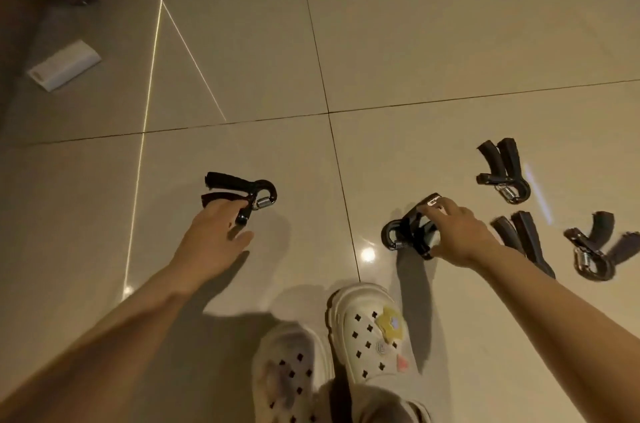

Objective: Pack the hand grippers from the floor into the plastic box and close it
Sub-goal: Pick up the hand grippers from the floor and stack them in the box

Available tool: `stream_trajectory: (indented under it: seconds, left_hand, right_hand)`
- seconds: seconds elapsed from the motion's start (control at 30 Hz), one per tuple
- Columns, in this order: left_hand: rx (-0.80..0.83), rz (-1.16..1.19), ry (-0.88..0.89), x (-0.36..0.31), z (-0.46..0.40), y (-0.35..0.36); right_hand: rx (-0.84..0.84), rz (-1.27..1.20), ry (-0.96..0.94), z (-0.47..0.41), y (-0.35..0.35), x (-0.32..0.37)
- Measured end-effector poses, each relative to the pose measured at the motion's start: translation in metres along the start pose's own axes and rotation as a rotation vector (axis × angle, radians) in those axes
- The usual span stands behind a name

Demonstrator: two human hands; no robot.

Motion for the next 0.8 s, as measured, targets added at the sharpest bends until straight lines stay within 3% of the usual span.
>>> stream_trajectory:
  seconds: [0.17,0.3,0.4,0.57,0.8]
  left_hand:
    - [0.019,-0.033,-0.248,0.05,-0.035,0.041]
    - [-0.05,-0.041,-0.212,0.038,-0.04,0.077]
    - [-0.082,-0.055,-0.238,0.026,-0.041,0.09]
    - [-0.064,-0.208,-0.108,0.0,-0.031,0.108]
    - [-0.086,-0.182,0.071,-0.031,-0.007,0.133]
  right_hand:
    - [0.032,0.011,-0.01,-0.038,0.035,-0.003]
    - [0.075,-0.062,-0.132,-0.052,0.041,0.008]
    - [0.032,-0.078,-0.087,-0.059,0.04,0.015]
    - [-0.067,-0.205,-0.081,-0.057,0.035,0.045]
    - [-0.099,-0.398,-0.193,-0.044,0.034,0.092]
Point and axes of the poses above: each hand's wrist, its own z-axis away from the middle knuckle, its own y-axis out of the palm, x = y × z, the point moved 4 cm from there along -z, towards the middle knuckle, and after that the axes turned 3 degrees about z, right-handed, at the moved point
